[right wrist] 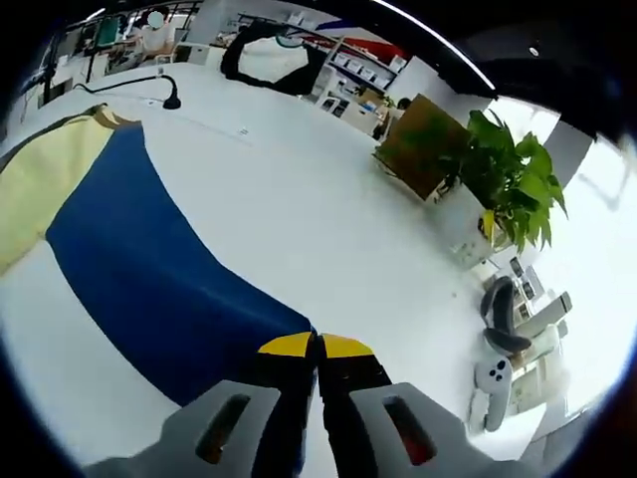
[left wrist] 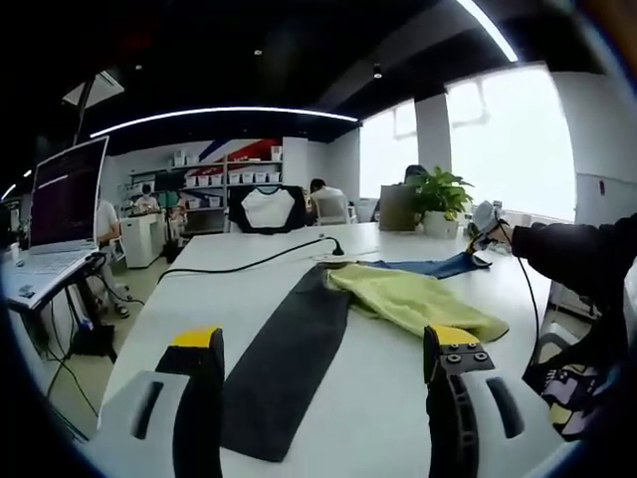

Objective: Fold the garment on the visible template until the final outline fits inside the template.

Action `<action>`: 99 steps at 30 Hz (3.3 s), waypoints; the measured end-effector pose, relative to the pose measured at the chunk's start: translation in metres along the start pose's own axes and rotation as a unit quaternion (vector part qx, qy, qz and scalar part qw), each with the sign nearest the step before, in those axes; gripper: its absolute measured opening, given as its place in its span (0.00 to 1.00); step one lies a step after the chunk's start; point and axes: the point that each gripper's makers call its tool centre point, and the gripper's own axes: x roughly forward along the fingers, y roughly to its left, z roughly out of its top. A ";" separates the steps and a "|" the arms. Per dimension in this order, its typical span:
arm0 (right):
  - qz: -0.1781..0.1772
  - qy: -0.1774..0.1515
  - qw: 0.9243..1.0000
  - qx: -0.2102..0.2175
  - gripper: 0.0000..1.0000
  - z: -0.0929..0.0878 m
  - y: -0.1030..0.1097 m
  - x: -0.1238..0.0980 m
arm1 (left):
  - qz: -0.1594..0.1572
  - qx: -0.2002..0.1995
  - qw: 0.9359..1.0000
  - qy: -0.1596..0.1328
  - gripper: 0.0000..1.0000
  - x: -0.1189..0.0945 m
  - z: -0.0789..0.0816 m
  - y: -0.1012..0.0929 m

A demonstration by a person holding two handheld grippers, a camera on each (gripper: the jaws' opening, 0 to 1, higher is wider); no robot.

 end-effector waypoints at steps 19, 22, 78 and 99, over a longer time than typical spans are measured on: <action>-0.036 -0.007 0.999 0.010 0.02 -0.018 -0.029 -0.006 | -0.002 0.001 1.000 0.006 0.86 0.003 -0.002 -0.002; -0.044 -0.037 0.998 0.014 0.05 -0.010 -0.034 -0.015 | -0.004 0.002 1.000 0.007 0.86 0.003 -0.003 -0.003; 0.121 -0.167 0.963 0.174 0.00 -0.032 0.011 -0.041 | 0.000 0.000 1.000 0.010 0.85 0.004 -0.005 -0.002; 0.044 -0.126 0.964 0.230 0.00 -0.062 -0.038 -0.009 | -0.002 0.001 1.000 0.014 0.85 0.006 -0.006 -0.006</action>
